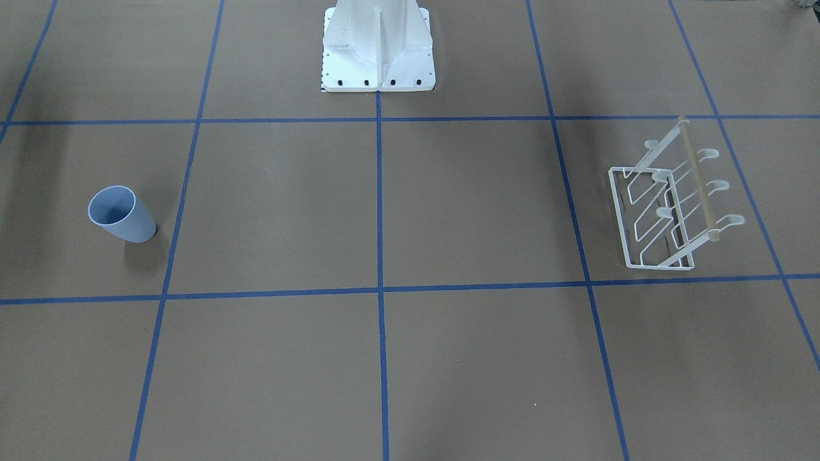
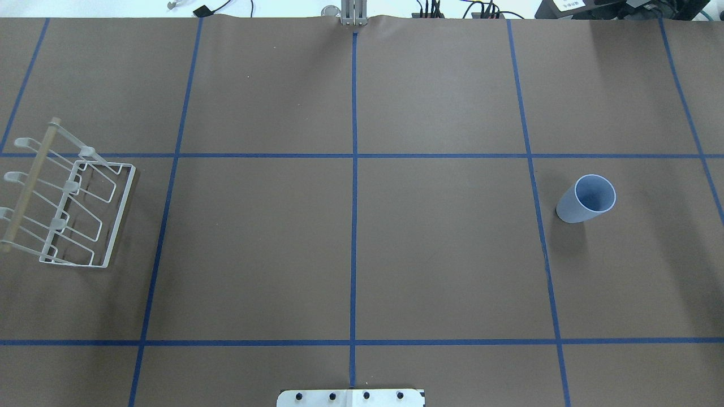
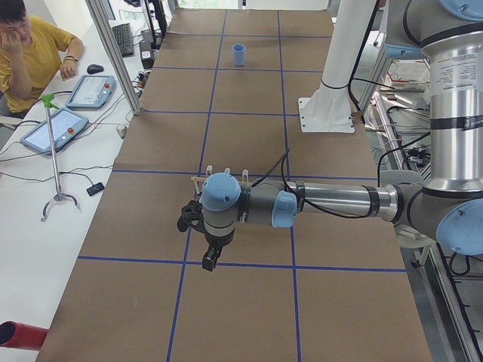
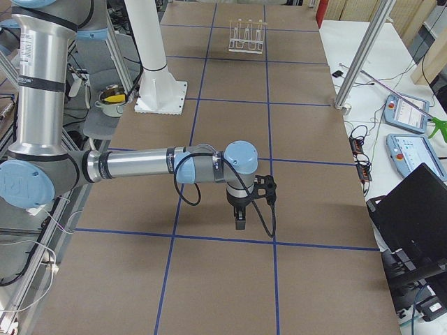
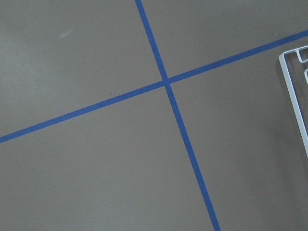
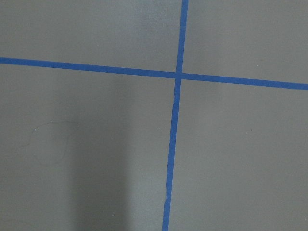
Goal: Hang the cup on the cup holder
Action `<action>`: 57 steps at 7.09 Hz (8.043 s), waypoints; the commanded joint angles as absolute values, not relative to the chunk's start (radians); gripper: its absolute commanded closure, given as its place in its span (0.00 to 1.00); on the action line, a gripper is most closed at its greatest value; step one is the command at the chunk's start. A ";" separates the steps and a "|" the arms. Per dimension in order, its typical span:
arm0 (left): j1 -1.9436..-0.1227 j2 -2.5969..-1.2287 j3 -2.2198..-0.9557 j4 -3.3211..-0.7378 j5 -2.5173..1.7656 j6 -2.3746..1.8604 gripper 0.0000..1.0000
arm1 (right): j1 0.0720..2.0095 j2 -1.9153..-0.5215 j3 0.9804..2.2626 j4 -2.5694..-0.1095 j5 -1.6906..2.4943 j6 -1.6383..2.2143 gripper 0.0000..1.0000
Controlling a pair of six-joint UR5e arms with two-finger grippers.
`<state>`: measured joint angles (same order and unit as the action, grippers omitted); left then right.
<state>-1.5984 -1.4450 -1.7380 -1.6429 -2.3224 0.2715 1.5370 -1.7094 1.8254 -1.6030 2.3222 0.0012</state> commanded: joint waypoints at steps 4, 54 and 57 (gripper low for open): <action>-1.597 -1.453 -1.763 -1.652 -2.315 0.270 0.02 | 1.497 -1.657 1.838 -1.519 2.329 0.017 0.00; -0.569 -2.016 -1.983 -2.892 -2.155 -2.048 0.02 | 0.278 -1.298 1.736 0.548 1.572 1.344 1.00; -0.554 -2.019 -1.991 -2.890 -2.149 -2.051 0.02 | 0.252 -1.296 1.733 0.545 1.528 1.325 1.00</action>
<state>-0.5644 -2.0176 -1.9892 -2.8913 -2.1539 -2.0502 0.2618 -1.2968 1.7342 0.5463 1.5420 1.3344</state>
